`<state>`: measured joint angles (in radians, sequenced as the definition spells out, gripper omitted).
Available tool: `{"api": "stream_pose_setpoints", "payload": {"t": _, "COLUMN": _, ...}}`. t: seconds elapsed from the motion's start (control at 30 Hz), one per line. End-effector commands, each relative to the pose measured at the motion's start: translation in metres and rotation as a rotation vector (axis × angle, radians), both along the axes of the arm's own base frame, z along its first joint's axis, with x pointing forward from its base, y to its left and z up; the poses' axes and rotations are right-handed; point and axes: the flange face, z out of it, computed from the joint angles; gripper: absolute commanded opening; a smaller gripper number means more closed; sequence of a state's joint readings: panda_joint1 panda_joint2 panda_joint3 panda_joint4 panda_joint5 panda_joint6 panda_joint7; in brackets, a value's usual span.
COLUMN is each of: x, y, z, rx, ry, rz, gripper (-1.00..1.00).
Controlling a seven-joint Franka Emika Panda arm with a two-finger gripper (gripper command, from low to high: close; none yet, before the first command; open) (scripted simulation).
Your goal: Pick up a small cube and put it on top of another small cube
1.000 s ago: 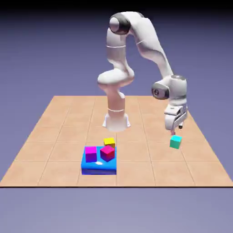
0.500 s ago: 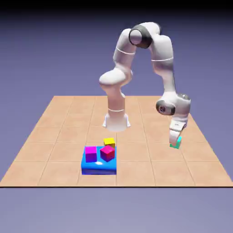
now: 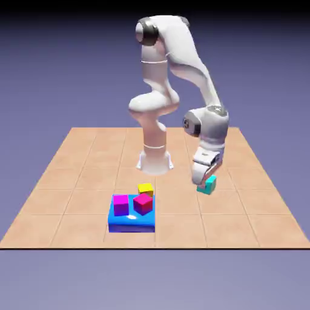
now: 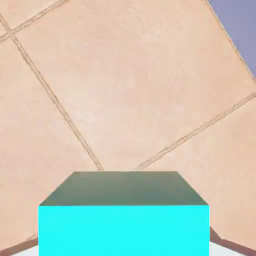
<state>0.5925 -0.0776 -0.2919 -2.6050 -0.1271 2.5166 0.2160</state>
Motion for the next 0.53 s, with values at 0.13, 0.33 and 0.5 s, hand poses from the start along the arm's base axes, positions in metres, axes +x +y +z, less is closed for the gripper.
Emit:
{"api": "stream_pose_setpoints", "payload": {"t": 0.13, "x": 0.022, "y": -0.118, "z": 0.032, "rx": 0.015, "ry": 0.014, "rz": -0.038, "gripper": -1.00}}
{"api": "stream_pose_setpoints", "payload": {"t": 0.33, "x": 0.021, "y": -0.171, "z": -0.010, "rx": 0.032, "ry": 0.022, "rz": -0.057, "gripper": -1.00}}
{"api": "stream_pose_setpoints", "payload": {"t": 0.5, "x": 0.021, "y": -0.171, "z": -0.014, "rx": 0.031, "ry": 0.022, "rz": -0.057, "gripper": 1.00}}
